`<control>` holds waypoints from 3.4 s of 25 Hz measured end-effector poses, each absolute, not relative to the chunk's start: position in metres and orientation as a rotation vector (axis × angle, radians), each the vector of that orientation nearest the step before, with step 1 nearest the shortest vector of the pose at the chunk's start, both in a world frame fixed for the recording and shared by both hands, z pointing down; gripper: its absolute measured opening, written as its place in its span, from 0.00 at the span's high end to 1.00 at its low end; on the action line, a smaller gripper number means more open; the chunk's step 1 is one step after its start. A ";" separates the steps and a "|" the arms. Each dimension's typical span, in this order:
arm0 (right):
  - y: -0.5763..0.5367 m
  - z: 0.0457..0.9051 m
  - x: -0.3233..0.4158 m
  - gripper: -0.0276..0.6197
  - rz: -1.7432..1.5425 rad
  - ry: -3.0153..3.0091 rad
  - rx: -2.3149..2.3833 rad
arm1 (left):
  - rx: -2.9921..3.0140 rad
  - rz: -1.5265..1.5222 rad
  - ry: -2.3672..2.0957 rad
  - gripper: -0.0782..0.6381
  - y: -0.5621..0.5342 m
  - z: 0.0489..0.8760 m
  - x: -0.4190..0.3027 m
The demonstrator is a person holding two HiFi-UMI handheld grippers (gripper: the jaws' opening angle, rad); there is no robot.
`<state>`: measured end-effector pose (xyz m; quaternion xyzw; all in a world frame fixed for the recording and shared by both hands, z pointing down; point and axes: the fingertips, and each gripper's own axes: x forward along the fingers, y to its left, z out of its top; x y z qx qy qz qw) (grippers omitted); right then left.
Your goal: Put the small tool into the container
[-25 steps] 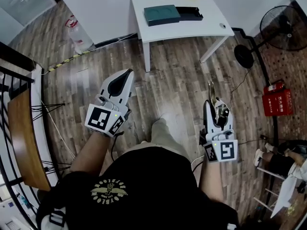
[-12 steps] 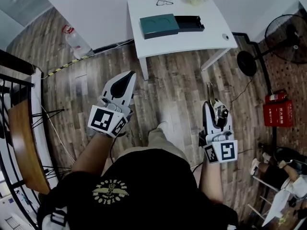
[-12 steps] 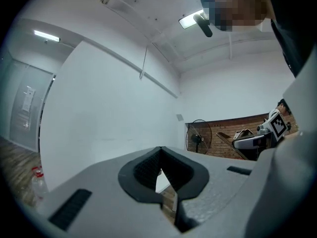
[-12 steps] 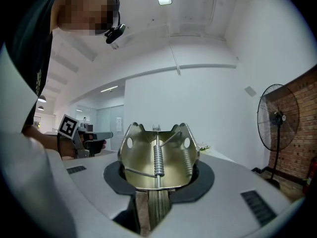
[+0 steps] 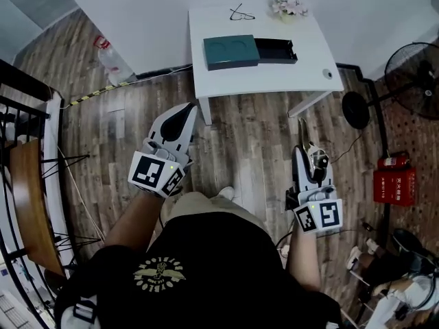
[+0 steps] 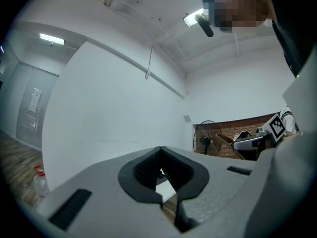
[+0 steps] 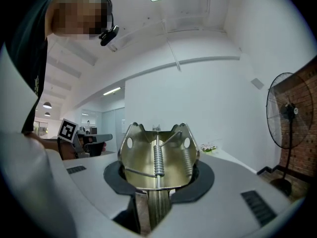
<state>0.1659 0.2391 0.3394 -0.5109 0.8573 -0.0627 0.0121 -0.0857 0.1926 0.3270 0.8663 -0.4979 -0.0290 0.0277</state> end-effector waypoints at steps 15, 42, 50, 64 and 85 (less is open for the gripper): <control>0.225 0.349 0.158 0.75 -0.201 2.676 -1.576 | 2.724 -0.045 -1.510 0.88 0.186 0.328 -0.076; 0.066 0.340 0.169 0.75 -0.031 2.763 -1.723 | 2.759 0.034 -1.474 0.88 0.016 0.334 -0.042; 0.023 0.353 0.162 0.75 -0.118 2.782 -1.705 | 2.771 0.059 -1.447 0.88 -0.028 0.339 -0.041; -0.047 0.349 0.140 0.75 -0.195 2.729 -1.718 | 2.776 0.069 -1.384 0.88 -0.100 0.341 -0.061; -0.131 0.317 0.117 0.75 -0.185 2.601 -1.793 | 2.819 0.006 -1.191 0.88 -0.192 0.340 -0.064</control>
